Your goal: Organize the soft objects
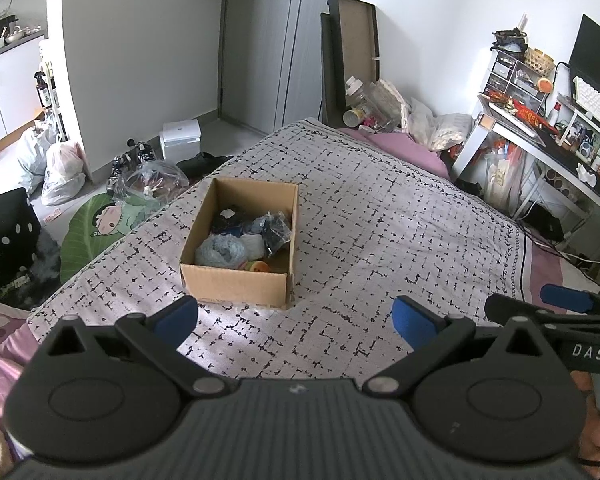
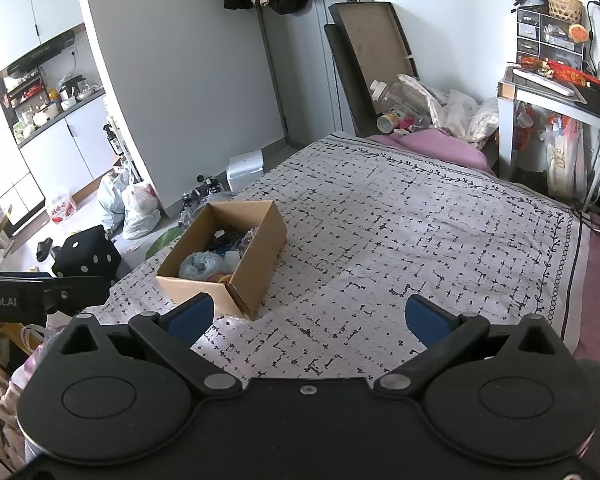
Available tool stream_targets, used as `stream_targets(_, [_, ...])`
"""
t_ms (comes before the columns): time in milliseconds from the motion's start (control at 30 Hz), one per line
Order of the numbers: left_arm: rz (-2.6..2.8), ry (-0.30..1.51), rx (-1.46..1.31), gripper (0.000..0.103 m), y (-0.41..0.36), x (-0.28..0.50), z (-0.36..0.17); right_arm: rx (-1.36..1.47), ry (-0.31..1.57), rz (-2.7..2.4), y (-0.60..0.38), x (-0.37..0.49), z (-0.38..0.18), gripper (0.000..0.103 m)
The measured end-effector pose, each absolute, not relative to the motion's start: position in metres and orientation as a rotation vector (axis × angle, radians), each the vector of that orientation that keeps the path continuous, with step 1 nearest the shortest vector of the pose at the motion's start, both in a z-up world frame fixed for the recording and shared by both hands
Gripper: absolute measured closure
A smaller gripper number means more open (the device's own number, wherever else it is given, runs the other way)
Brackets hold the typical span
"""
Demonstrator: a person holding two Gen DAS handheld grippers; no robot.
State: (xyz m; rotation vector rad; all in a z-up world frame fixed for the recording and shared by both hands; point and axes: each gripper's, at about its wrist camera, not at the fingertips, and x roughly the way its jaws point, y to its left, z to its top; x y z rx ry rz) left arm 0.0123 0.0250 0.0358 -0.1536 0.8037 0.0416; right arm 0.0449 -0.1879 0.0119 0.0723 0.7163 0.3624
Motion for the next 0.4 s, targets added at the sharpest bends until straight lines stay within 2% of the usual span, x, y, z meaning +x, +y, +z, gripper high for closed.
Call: stream_targets(400, [0.039, 0.801, -0.153, 0.000, 0.0264, 0.0107, 0.0332, 0.088, 0.727, 0.366, -0.1889, 0.0450, 0.0080, 0.000])
